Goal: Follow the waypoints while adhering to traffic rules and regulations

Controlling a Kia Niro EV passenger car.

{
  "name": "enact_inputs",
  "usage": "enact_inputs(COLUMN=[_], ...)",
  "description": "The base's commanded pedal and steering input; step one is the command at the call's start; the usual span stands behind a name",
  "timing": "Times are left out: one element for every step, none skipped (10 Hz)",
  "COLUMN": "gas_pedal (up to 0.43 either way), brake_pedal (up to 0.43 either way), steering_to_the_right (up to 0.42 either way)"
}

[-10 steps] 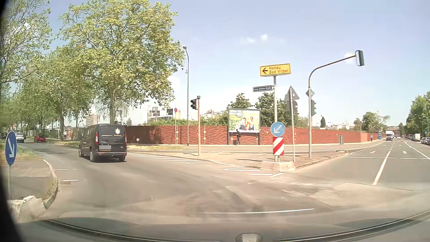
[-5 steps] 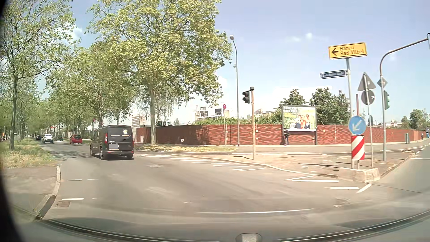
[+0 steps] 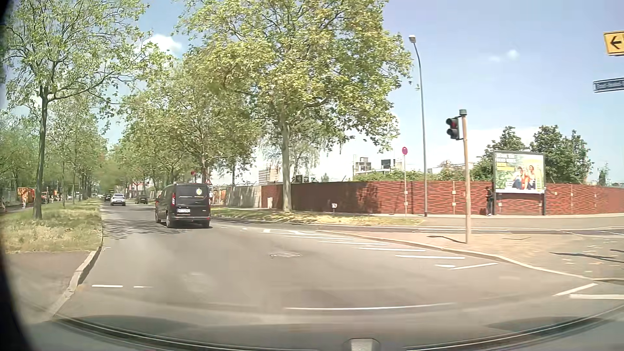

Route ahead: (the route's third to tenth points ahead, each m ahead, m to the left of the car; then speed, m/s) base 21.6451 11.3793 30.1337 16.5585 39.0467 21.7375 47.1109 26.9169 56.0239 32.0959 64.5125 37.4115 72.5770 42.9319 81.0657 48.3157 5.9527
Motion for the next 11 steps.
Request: enact_inputs(gas_pedal=[0.13,0.13,0.138,0.157,0.157,0.177,0.177,0.177,0.177,0.177,0.177], brake_pedal=[0.03,0.03,0.03,0.03,0.03,0.03,0.03,0.03,0.03,0.03,0.03], steering_to_the_right=[-0.27,-0.27,-0.271,-0.27,-0.27,-0.266,-0.26,-0.256,-0.247,-0.236,-0.221])
